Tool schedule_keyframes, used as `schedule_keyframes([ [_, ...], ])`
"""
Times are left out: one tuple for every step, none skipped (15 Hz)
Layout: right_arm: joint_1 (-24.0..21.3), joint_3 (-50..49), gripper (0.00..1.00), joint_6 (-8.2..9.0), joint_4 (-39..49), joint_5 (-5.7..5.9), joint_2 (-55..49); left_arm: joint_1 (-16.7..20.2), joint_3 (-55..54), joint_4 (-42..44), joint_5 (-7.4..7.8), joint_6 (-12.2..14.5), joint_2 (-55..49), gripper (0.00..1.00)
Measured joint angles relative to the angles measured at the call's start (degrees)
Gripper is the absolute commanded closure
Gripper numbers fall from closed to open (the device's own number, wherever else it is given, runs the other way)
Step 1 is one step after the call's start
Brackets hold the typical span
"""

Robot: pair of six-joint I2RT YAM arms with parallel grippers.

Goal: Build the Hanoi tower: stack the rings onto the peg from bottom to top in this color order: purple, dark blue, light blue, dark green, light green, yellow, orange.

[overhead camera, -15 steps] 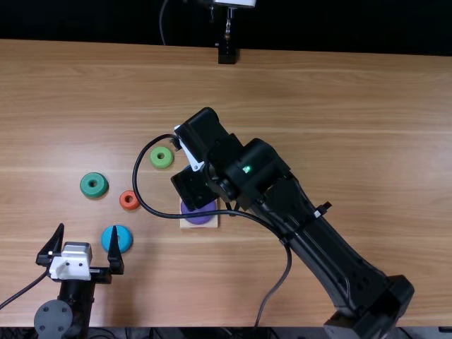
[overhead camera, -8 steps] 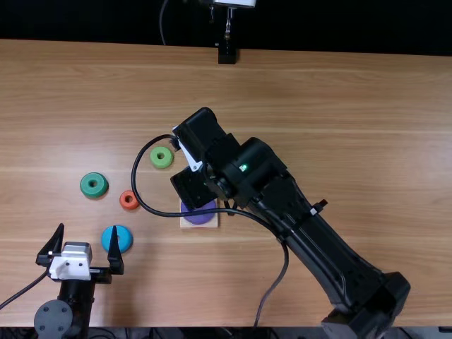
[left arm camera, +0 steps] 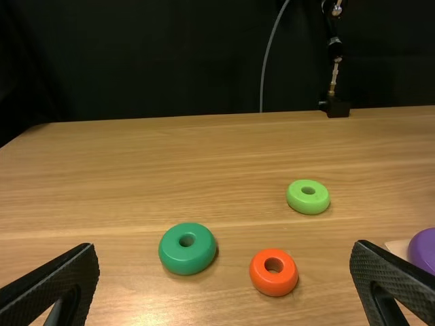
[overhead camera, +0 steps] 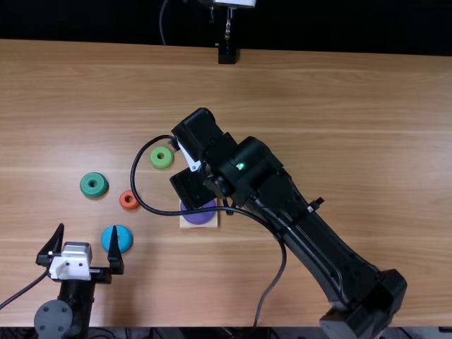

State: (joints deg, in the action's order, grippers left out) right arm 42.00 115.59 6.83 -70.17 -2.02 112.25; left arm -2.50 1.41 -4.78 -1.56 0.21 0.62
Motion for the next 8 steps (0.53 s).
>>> schedule_keyframes([
  [0.0,0.0,0.0,-0.04,-0.35,0.11,0.0,0.0,0.0,0.04,0.04,0.0,0.0,0.0],
  [0.0,0.0,0.0,-0.04,-0.33,0.11,0.0,-0.02,0.0,0.0,0.02,-0.02,0.0,0.0],
  [0.0,0.0,0.0,-0.09,-0.15,0.11,0.0,0.0,0.0,0.04,0.04,0.0,0.0,0.0],
  [0.0,0.0,0.0,-0.02,0.26,0.09,0.0,0.0,0.0,0.02,0.02,-0.02,0.0,0.0],
  [0.0,0.0,0.0,-0.07,0.37,0.11,0.0,0.0,0.0,0.02,0.02,0.0,0.0,0.0],
  [0.0,0.0,0.0,-0.04,0.46,0.09,0.0,0.0,0.0,0.02,0.04,0.02,0.0,0.0],
  [0.0,0.0,0.0,-0.02,0.61,0.09,0.0,0.0,0.0,0.04,0.0,0.02,0.0,0.0],
  [0.0,0.0,0.0,-0.02,0.94,0.09,0.0,0.0,0.0,0.02,0.02,0.02,0.0,0.0],
])
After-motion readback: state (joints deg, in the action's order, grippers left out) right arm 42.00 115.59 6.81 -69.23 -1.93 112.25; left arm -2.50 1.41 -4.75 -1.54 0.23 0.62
